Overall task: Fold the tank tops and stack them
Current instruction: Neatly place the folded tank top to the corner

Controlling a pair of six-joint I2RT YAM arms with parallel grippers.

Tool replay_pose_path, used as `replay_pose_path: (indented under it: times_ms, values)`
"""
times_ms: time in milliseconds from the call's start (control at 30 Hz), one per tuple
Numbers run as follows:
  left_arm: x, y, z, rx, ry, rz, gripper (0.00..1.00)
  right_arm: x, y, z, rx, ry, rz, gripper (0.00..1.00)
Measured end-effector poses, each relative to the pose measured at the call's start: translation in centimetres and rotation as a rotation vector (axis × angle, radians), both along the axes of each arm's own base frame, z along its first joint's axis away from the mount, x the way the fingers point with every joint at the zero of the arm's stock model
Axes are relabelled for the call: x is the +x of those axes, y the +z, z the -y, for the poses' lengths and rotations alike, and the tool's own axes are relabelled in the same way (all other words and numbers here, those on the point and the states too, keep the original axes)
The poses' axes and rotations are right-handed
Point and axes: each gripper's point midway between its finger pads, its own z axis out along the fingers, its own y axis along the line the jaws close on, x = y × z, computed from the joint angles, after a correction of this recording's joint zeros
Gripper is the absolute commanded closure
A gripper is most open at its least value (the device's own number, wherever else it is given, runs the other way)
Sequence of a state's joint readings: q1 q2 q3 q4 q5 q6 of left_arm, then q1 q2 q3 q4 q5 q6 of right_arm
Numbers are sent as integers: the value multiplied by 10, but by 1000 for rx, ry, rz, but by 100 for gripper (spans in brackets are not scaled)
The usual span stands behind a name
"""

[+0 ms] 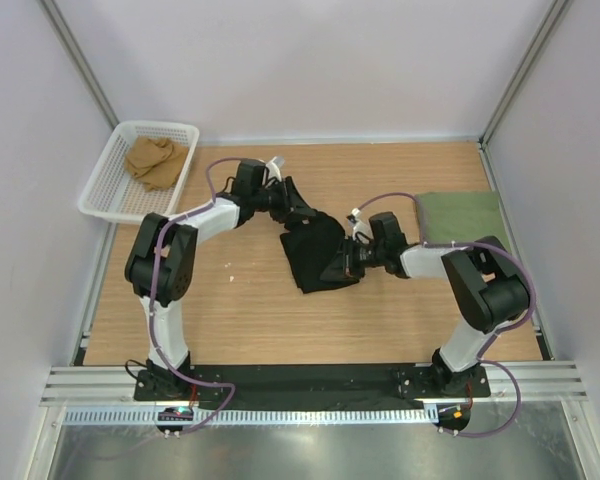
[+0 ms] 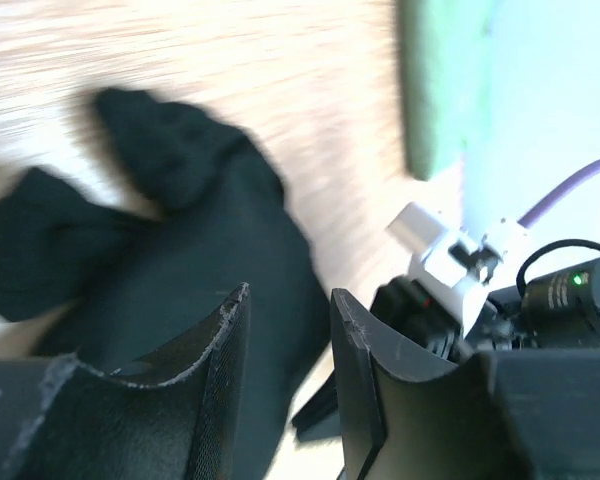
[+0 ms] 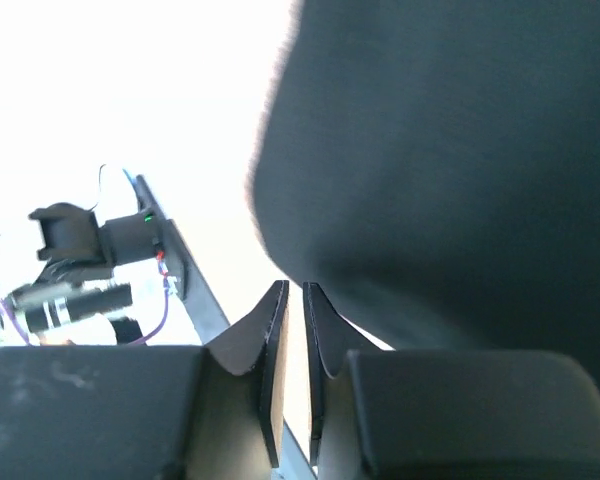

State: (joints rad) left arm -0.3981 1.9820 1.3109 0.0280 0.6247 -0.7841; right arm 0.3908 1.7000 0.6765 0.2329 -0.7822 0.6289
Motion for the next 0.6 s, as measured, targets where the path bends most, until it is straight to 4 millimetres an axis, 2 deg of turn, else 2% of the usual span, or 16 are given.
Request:
replay_pose_path:
  times_ms: [100, 233, 300, 367, 500, 600]
  values:
    - [-2, 17, 8, -15, -22, 39, 61, 6, 25, -25, 32, 61, 65, 83]
    - [-4, 14, 11, -14, -29, 31, 62, 15, 43, -43, 80, 96, 106, 82]
    - [-3, 7, 10, -9, -23, 16, 62, 20, 37, -49, 91, 99, 89, 82]
    - [-2, -1, 8, -3, -18, -4, 62, 21, 19, -52, 89, 100, 40, 82]
    - [0, -25, 2, 13, 2, -62, 62, 4, -19, -54, 60, 111, -87, 82]
    - [-1, -35, -4, 24, 15, -93, 62, -2, -20, -56, 71, 130, -102, 82]
